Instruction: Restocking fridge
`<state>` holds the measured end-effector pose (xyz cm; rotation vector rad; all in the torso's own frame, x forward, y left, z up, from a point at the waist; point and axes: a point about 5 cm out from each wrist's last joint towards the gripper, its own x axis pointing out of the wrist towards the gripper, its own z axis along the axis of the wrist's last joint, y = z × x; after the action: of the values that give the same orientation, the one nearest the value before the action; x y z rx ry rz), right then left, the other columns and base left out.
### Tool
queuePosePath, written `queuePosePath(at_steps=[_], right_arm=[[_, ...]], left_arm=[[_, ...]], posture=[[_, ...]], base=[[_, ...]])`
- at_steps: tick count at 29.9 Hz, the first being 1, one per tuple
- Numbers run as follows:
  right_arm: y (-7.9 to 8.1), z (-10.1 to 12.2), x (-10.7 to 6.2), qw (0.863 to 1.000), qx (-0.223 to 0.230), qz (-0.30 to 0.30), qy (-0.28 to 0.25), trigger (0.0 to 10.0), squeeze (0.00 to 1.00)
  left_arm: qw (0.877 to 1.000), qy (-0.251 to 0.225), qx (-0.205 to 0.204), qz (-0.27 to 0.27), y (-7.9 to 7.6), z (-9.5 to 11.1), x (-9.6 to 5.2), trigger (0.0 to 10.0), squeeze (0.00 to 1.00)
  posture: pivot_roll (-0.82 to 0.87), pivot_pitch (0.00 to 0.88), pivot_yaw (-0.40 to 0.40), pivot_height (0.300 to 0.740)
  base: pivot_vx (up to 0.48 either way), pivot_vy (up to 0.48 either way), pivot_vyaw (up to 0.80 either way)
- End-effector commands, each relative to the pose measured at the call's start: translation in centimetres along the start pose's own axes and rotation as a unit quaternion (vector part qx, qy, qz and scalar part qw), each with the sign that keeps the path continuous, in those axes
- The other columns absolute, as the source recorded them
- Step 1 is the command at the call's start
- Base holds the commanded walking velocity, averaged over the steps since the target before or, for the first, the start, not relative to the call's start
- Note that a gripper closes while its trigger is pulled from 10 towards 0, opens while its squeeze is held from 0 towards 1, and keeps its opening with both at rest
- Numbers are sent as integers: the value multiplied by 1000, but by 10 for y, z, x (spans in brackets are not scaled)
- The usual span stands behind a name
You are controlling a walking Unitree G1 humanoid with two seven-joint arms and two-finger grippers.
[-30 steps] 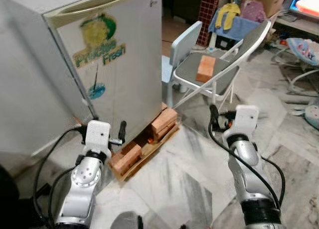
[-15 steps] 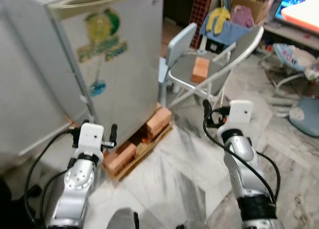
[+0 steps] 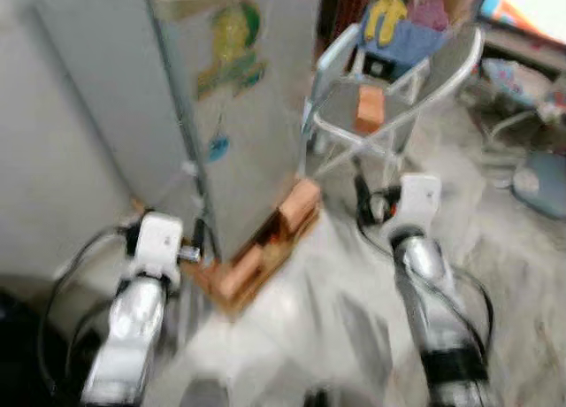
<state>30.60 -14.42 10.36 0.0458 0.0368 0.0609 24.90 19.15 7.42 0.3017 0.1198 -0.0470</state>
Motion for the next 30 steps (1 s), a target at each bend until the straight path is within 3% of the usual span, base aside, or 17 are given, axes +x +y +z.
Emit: queuePosePath(at_steps=[1,6,24,30], right_arm=[[-7,4,0,1000,-5,-10,-3,10000,0],[-8,5,2,1000,-9,-10,-7,10000,0],[-8,2,0,1000,-12,-9,-1,10000,0],[-8,3,1,1000,-14,-7,-1,10000,0]], left_arm=[[1000,-23,-8,-15,-6,10,3,10000,0],[999,-38,-21,-17,-11,15,1,10000,0],[999,-31,-27,-12,-12,12,-3,10000,0],[999,-30,-15,-13,-12,12,-2,10000,0]], posture=[[121,111,-52,740],[122,112,-52,740],[128,122,-57,740],[129,121,-61,740]], base=[[454,0,-800],[439,0,-654],[0,0,0],[0,456,0]])
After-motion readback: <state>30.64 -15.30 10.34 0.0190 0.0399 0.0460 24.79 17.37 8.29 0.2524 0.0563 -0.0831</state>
